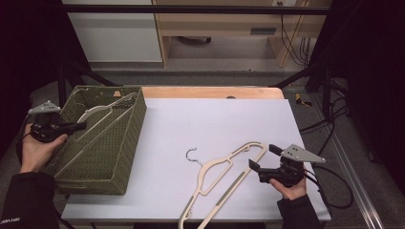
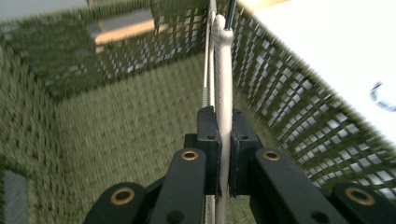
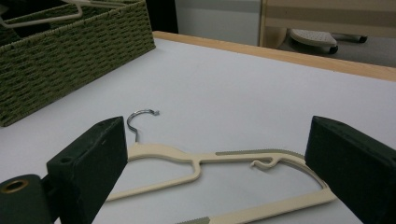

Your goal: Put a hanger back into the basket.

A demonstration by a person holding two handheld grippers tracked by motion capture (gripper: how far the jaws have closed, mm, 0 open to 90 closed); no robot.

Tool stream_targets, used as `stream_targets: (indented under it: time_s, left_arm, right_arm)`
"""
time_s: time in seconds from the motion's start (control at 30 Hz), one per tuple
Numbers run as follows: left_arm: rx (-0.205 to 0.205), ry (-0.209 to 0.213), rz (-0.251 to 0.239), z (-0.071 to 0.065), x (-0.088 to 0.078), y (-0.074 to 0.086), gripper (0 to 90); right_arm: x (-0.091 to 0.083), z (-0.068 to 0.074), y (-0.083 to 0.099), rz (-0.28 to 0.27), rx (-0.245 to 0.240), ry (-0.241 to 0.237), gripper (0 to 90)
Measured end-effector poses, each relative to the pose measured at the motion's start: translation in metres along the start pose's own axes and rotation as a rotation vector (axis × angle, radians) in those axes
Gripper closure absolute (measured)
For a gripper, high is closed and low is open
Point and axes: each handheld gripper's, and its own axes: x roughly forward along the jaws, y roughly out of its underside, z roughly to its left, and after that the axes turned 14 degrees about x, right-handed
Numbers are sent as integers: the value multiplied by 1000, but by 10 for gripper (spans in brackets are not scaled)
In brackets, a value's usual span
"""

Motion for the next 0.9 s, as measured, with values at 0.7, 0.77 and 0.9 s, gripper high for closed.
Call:
stream_targets:
  time_s: [0.7, 0.77, 0.9]
  left_arm:
    - [-156, -147, 139, 12, 24, 38, 792]
    - [-167, -159, 153, 14, 24, 40, 789]
    - [-179, -181, 196, 16, 25, 42, 739]
  right_arm:
    - [4, 1, 2, 14, -4, 1, 63]
    - [4, 1, 2, 13, -3, 1, 63]
    - [4, 1, 2, 13, -1, 0, 63]
